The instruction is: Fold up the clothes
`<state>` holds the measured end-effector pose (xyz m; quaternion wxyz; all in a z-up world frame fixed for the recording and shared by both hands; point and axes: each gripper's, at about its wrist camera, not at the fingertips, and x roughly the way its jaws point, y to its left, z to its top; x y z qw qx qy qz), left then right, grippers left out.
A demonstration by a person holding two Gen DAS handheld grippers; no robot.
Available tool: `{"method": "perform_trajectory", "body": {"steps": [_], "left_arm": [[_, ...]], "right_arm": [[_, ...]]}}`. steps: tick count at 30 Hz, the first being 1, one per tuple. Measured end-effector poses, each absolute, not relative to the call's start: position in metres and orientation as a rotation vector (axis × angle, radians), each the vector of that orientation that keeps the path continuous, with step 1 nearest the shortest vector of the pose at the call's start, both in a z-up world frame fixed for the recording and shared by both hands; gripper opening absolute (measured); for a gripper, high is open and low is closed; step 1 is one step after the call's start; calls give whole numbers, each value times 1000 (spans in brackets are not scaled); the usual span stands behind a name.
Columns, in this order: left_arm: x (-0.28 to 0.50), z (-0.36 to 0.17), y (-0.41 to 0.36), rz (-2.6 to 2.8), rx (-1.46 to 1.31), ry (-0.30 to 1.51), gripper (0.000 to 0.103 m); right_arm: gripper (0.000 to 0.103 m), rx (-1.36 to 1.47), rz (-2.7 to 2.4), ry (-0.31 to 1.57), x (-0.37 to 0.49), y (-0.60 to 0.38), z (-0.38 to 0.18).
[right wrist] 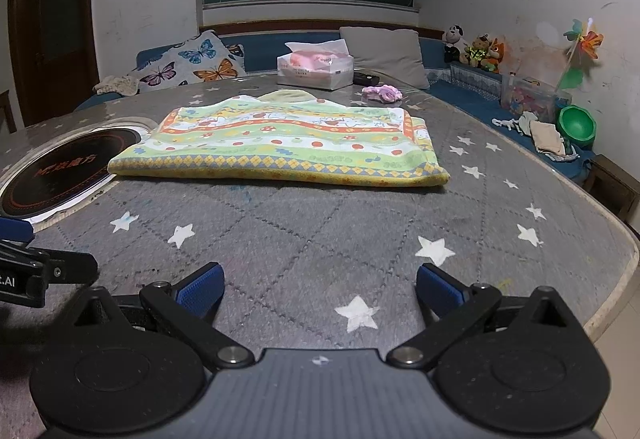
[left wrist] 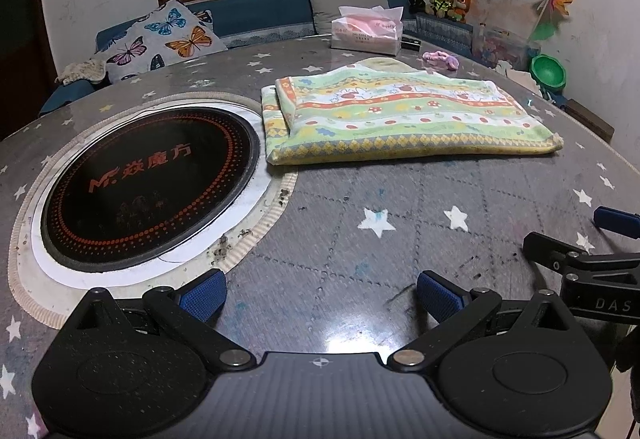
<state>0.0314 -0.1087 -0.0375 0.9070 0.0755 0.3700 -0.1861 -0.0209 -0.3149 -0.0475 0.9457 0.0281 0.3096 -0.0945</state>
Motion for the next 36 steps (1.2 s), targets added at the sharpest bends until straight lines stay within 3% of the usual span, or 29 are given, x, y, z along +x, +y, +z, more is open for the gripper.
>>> {"method": "perform_trajectory", "body": {"steps": [36], "left_arm": [[37,-30,-117,-392,157,746,103]], "right_arm": [[103,67,-203,656,-12,-316,-44]]}}
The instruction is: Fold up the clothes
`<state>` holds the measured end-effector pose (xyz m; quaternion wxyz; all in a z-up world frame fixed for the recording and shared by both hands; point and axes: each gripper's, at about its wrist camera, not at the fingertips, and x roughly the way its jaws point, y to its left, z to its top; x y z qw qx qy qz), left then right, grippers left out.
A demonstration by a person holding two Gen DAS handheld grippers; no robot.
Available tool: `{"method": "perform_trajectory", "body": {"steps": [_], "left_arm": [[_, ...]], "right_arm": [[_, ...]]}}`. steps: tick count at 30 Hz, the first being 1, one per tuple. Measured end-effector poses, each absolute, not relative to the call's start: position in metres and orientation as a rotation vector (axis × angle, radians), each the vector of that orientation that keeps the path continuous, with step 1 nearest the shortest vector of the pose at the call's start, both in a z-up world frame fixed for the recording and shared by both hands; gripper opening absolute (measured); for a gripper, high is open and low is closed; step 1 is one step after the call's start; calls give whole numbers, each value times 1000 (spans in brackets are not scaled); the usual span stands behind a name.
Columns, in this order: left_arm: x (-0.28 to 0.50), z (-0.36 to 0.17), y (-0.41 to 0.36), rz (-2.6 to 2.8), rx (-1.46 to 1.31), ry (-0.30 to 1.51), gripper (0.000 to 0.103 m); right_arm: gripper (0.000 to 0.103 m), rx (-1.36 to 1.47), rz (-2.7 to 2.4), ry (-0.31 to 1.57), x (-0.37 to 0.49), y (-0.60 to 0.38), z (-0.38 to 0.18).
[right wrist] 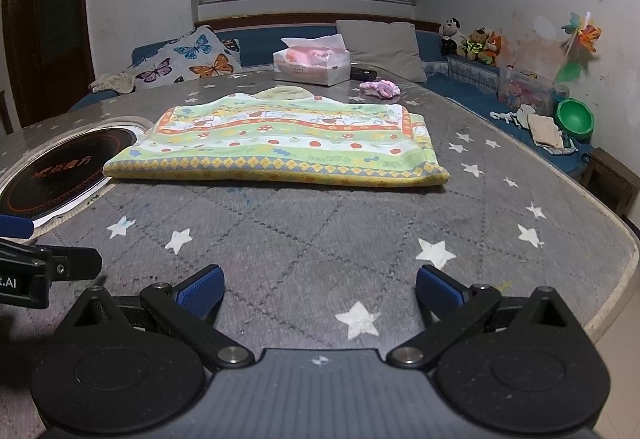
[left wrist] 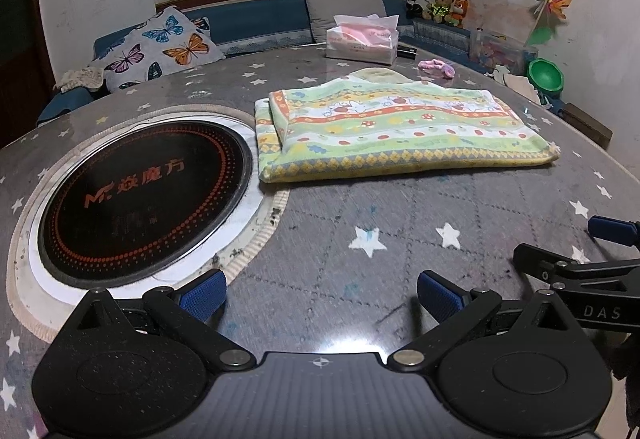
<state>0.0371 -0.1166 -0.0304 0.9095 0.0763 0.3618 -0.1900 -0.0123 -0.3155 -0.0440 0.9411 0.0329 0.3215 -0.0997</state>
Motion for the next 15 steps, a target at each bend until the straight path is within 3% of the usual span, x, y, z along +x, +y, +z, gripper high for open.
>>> {"method": "perform_trajectory", "body": {"steps": [15], "left_arm": [[57,-26,-128,-396,182,745,103]], "right_arm": [[103,72,-198,667,12,-323,-42]]}}
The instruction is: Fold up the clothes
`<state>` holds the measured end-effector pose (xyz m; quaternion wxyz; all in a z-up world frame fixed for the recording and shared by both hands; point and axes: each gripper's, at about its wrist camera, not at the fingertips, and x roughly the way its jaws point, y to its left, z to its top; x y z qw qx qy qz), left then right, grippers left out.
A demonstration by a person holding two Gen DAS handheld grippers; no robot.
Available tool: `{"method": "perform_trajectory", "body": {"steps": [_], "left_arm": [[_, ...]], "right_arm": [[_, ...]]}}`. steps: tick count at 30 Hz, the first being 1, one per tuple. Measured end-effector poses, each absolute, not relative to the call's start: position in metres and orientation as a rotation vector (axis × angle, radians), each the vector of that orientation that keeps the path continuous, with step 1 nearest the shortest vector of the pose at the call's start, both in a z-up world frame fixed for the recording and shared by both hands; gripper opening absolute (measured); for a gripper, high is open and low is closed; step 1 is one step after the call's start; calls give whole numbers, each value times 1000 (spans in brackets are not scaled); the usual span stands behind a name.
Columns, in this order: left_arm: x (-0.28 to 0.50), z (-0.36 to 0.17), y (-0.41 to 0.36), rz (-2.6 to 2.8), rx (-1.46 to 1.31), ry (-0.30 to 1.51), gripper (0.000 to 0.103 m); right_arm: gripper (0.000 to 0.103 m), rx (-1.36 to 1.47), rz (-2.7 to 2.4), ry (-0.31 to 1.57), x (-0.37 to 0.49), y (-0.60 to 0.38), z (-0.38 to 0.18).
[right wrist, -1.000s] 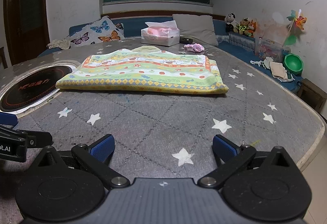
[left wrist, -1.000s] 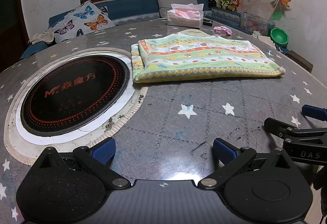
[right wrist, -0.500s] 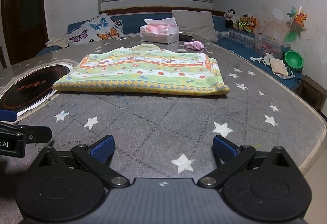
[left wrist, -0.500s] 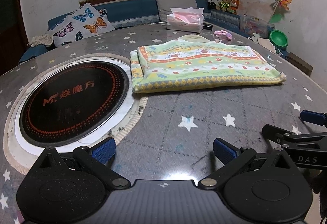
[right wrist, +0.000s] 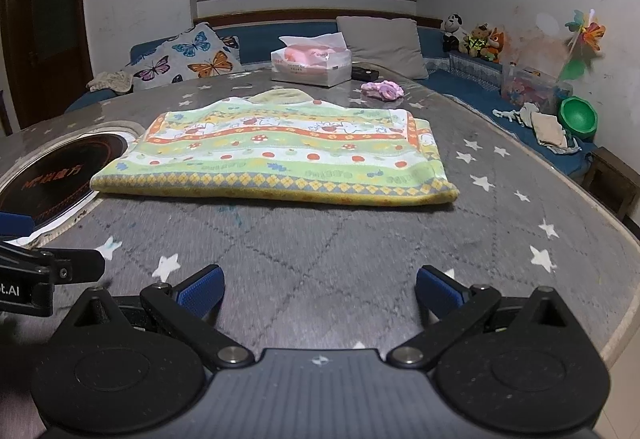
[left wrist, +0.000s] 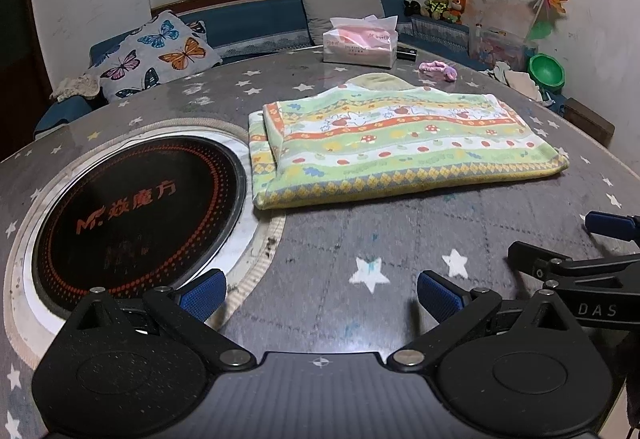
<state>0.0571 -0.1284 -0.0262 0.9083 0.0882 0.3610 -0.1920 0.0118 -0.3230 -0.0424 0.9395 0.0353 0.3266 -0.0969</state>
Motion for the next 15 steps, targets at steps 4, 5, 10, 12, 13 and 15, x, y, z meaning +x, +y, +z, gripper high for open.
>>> {"method": "perform_trajectory", "body": {"steps": [4,5,10,12,13,15], "left_arm": [[62,-24,-132,-399,185,742,103],[62,-24,-133,-400,185,741,103],[66,-25,-136,-401,186,746,103],[66,-25,-137,-402,189,739,103],[66,-24,-137,-402,191,736,103],[68,-23,-138,-412,188,734,103]], "right_arm": [[103,75,-198,666,16,-325,-43],[103,75,-199,667,17,-326,-43],[103,71,-200,669,22,-329,-43],[103,68,-200,669,23,-329,-42],[103,67,-200,669,24,-329,-42],[103,63,-200,668,26,-329,-41]]}}
